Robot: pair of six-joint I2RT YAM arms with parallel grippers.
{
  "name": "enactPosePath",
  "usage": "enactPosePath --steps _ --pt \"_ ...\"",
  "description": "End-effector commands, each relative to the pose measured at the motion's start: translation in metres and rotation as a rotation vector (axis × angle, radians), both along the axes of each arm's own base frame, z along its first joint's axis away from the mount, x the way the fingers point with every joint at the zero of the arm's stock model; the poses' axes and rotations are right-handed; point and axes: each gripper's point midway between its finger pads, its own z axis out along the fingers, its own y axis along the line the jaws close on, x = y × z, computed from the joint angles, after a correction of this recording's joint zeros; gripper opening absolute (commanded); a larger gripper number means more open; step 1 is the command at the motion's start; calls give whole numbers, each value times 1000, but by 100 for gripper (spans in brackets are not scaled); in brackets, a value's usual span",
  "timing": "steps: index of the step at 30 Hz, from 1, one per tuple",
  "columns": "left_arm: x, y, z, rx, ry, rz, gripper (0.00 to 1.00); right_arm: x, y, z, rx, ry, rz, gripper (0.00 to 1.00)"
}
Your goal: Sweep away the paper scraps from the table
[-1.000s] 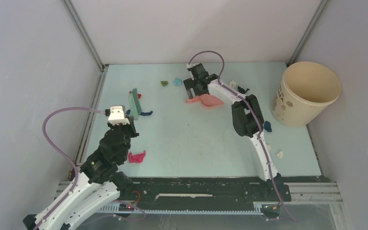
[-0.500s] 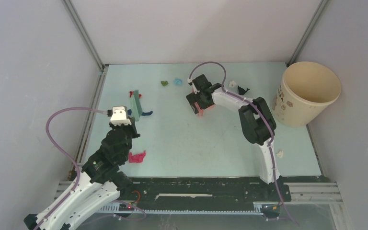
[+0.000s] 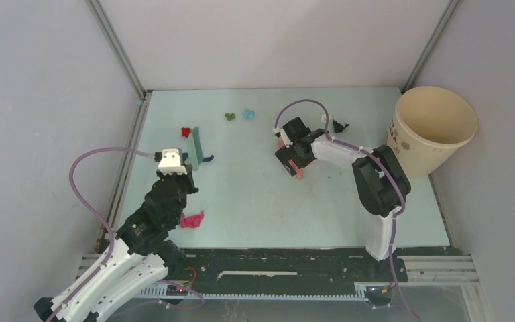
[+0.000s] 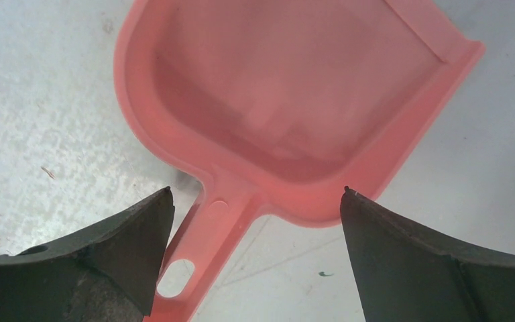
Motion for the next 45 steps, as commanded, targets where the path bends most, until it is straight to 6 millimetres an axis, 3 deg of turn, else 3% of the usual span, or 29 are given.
enactPosePath --steps 1,5,15,20,26,31,36,45 --pt "4 -2 13 -23 -44 -3 0 8 -10 35 -29 -106 43 100" --pt "4 -3 14 -26 -44 -7 0 8 -22 43 -55 -128 47 100" --pt "3 -5 14 -33 -44 -20 0 1 -55 32 -69 -47 -5 99" --pt "3 -7 14 -34 -42 -28 0 -2 -70 36 -51 -53 -24 98" --pt "4 -8 13 -32 -38 -33 0 -10 -68 47 136 7 -12 94" --pt "4 -9 13 -34 -39 -38 0 -26 -51 49 268 6 99 91" --pt "4 -10 11 -31 -33 -44 0 -29 -49 39 290 -12 111 89" --pt "5 -13 9 -26 -24 -55 0 -24 -49 19 287 11 66 75"
